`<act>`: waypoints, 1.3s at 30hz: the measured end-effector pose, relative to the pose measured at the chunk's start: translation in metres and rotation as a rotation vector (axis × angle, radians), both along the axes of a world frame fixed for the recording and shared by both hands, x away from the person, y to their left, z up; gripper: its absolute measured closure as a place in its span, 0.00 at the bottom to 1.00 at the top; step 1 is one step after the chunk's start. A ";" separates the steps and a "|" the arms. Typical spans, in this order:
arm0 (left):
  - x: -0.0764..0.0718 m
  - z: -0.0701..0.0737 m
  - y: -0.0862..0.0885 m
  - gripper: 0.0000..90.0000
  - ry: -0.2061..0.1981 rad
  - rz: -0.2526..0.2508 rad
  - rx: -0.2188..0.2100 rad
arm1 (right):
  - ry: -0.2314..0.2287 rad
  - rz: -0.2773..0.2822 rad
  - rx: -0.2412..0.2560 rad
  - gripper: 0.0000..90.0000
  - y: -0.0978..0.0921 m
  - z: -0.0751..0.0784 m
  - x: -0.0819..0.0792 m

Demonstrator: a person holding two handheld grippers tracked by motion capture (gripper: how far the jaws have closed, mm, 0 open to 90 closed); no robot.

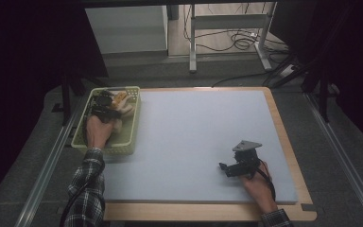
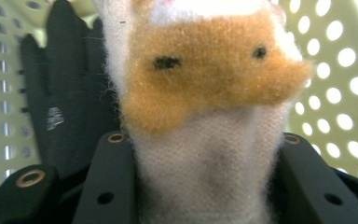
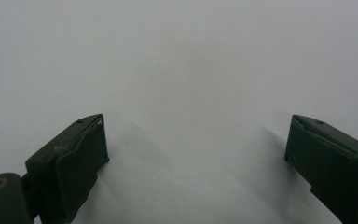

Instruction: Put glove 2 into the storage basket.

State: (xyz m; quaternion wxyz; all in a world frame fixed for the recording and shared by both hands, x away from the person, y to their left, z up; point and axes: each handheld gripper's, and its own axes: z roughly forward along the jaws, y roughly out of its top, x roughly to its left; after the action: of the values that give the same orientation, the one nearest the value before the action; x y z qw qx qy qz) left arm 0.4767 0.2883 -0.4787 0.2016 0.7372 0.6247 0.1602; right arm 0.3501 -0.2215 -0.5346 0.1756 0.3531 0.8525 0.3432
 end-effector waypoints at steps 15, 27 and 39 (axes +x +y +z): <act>0.012 -0.023 -0.028 0.59 0.117 -0.103 -0.012 | 0.000 0.000 0.001 0.06 0.000 0.000 0.000; 0.011 -0.027 -0.013 0.13 0.113 -0.073 -0.089 | 0.001 -0.001 0.002 0.06 0.000 0.000 0.000; 0.001 0.003 -0.001 0.27 0.018 -0.059 -0.086 | 0.001 0.000 0.001 0.06 0.000 0.000 0.000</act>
State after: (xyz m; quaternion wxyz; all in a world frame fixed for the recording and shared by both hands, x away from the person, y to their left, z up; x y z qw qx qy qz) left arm 0.4778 0.2878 -0.4760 0.2321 0.7474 0.6107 0.1205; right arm 0.3502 -0.2215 -0.5346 0.1749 0.3535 0.8524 0.3432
